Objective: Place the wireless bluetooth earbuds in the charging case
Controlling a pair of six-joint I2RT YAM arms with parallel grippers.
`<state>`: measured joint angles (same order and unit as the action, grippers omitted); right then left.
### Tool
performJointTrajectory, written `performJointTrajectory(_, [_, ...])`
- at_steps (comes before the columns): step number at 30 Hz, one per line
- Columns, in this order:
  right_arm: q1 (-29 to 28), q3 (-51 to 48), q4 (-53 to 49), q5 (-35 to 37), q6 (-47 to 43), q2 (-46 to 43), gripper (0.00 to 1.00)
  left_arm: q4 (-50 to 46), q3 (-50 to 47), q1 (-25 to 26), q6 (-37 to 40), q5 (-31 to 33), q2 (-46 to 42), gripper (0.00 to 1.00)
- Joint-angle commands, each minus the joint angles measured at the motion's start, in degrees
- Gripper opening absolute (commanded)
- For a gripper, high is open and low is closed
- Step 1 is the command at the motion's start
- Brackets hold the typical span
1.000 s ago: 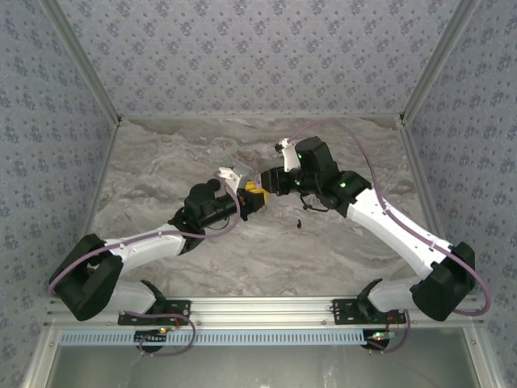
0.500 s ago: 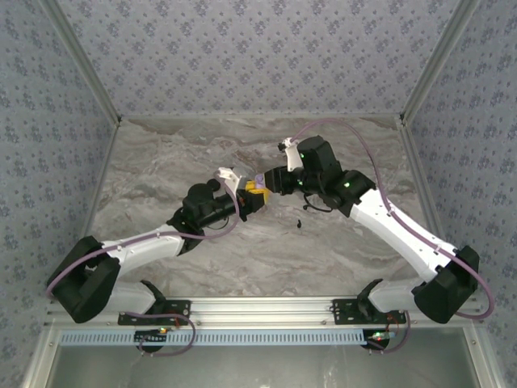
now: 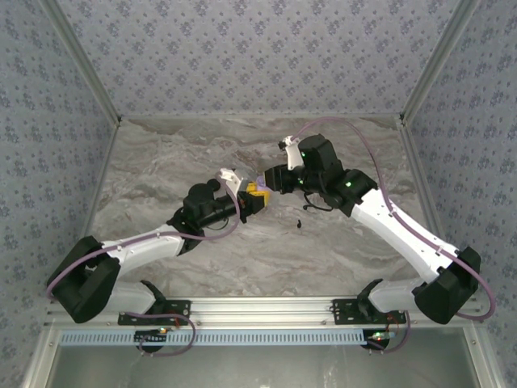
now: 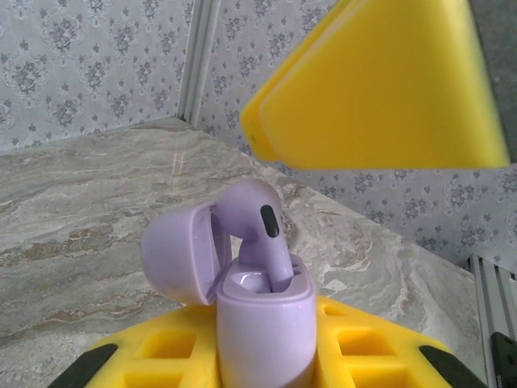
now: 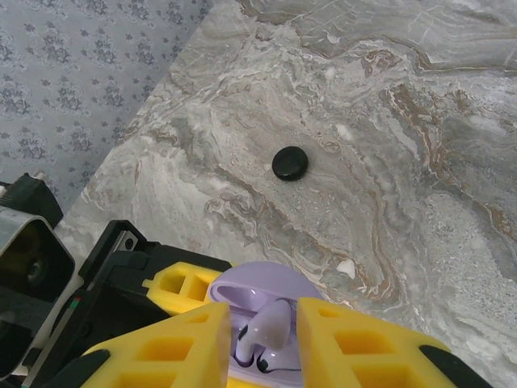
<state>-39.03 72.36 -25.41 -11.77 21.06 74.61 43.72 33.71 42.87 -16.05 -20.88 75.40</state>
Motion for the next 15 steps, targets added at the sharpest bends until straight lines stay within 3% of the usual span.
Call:
performJointTrajectory(1, [-0.35, 2.19, -1.34, -0.49, -1.23, -0.82, 0.3, 3.74, 0.21, 0.32, 1.12, -2.14, -2.01, 0.25])
performJointTrajectory(15, [-0.67, 3.2, -3.06, -4.01, -2.11, 1.05, 0.24, 4.09, 0.38, 0.35, 0.67, -2.43, -2.16, 0.24])
